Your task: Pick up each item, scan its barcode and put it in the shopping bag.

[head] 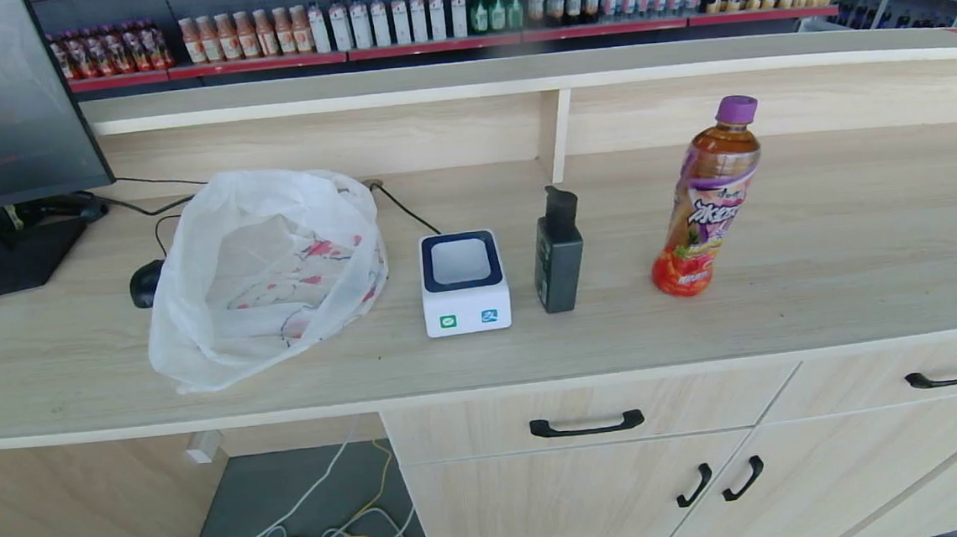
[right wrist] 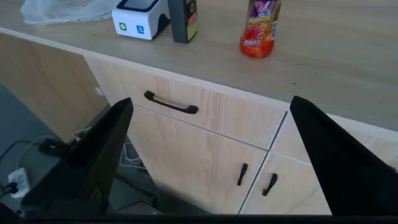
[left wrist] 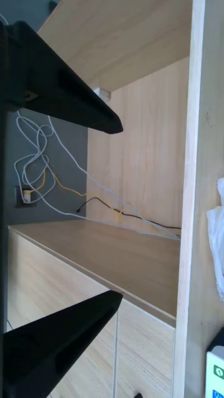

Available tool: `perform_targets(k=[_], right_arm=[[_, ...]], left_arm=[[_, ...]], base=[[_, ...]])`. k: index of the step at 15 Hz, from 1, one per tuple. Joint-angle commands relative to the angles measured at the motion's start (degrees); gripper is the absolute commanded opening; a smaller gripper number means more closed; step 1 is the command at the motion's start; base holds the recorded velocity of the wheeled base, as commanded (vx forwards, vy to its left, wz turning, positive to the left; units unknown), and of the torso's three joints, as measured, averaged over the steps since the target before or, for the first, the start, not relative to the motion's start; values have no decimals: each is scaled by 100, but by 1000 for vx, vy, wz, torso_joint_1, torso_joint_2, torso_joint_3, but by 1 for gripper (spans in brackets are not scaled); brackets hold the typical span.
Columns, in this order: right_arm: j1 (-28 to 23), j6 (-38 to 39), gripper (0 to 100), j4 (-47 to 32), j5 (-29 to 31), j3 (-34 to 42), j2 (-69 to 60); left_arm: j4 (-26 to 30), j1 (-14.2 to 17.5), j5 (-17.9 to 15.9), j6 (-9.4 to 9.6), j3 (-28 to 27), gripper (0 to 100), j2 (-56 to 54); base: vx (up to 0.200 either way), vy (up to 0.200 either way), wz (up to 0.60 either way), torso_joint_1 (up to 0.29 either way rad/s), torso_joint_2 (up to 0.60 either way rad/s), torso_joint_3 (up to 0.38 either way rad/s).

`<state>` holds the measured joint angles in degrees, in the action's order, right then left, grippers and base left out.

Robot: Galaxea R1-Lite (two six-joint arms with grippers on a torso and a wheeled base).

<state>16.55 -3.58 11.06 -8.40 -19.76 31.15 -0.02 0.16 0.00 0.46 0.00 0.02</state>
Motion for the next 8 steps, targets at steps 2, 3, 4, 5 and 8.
perform_targets(k=[2, 3, 4, 5, 8], right_arm=[[718, -11, 100, 98, 23, -371, 682], [718, -11, 100, 98, 23, -546, 849], [718, -11, 100, 98, 23, -652, 963], [718, 24, 100, 107, 23, -924, 1166], [718, -46, 100, 107, 58, -1496, 1570]], left_arm=[[2, 2, 0, -2, 0, 100, -2], [2, 2, 0, -2, 0, 100, -2], [2, 2, 0, -2, 0, 100, -2], [2, 2, 0, -2, 0, 100, -2], [-6, 2, 0, -2, 0, 100, -2]], base=[[0, 0, 0, 0, 0, 0], [0, 0, 0, 0, 0, 0], [0, 0, 0, 0, 0, 0], [0, 0, 0, 0, 0, 0], [0, 0, 0, 0, 0, 0]])
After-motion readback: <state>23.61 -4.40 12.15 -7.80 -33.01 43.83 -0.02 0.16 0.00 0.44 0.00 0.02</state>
